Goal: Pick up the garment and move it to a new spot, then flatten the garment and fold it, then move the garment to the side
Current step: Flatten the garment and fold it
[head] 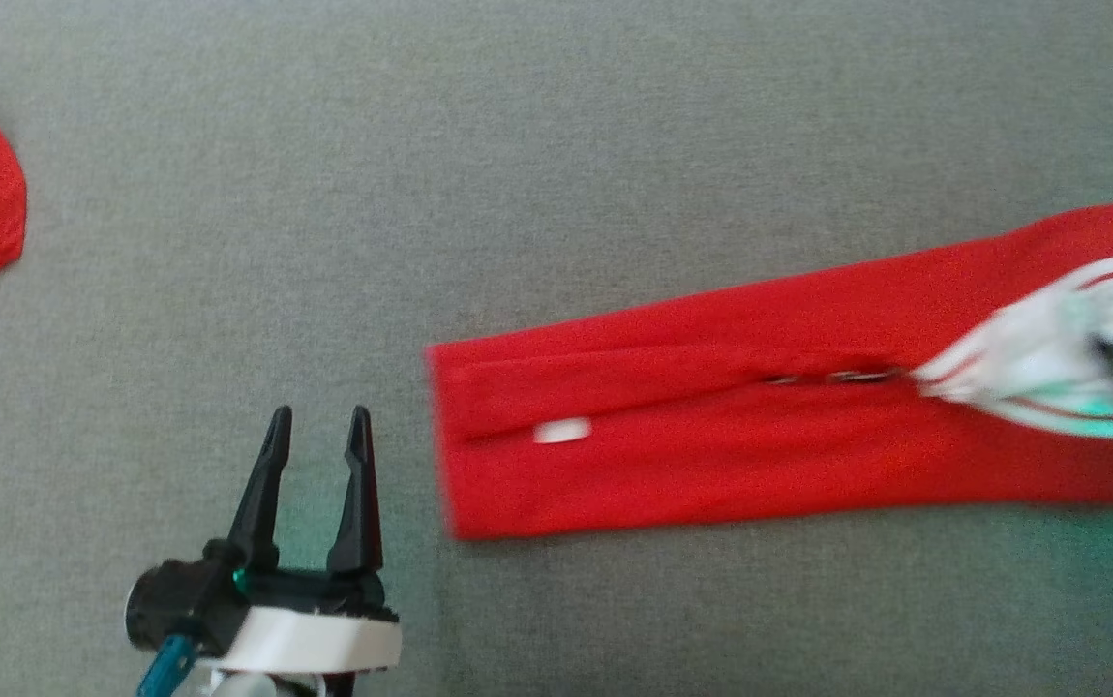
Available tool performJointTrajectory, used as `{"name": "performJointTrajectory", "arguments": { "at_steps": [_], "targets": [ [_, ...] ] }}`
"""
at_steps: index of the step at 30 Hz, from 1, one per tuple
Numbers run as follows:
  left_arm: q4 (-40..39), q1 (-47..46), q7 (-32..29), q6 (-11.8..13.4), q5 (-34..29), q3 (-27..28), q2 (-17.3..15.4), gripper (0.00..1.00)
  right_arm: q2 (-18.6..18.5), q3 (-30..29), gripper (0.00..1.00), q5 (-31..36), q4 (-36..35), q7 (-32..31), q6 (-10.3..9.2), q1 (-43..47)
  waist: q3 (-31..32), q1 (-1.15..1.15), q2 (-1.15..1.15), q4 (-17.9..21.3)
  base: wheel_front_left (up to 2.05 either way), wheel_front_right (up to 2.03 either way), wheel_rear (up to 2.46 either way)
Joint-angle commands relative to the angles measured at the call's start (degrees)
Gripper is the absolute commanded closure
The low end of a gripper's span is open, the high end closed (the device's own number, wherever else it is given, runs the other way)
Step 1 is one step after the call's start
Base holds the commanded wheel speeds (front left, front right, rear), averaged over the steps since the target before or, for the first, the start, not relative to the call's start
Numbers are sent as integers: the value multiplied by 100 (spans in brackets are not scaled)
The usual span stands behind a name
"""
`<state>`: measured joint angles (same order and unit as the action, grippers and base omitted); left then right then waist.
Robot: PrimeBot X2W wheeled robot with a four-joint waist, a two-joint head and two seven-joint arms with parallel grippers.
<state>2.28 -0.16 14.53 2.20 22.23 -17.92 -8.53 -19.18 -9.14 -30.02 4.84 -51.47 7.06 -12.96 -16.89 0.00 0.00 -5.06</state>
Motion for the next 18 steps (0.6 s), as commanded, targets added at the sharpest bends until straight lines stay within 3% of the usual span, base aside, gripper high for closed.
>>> {"name": "performJointTrajectory", "arguments": {
  "at_steps": [1,7,11,14,18],
  "targets": [
    [-64,67,46,-119,-122,352,84,0,-354,-314,100,35,-215,96,43,-78,83,0,0,51,0,0,0],
    [144,216,46,-468,-341,704,361,0,-971,-1070,100,62,-462,82,43,-92,247,0,0,92,0,0,0],
    [239,317,46,-589,-469,860,467,0,-1039,-815,100,-264,-1178,-161,43,-27,349,0,0,137,0,0,0],
    [286,402,46,-643,-562,944,514,0,-665,-225,100,-357,-1867,-372,43,131,425,0,0,163,0,0,0],
    [306,399,47,-688,-641,1013,546,0,186,608,100,-145,-2418,-528,43,388,416,0,0,179,0,0,0]
  ]
}}
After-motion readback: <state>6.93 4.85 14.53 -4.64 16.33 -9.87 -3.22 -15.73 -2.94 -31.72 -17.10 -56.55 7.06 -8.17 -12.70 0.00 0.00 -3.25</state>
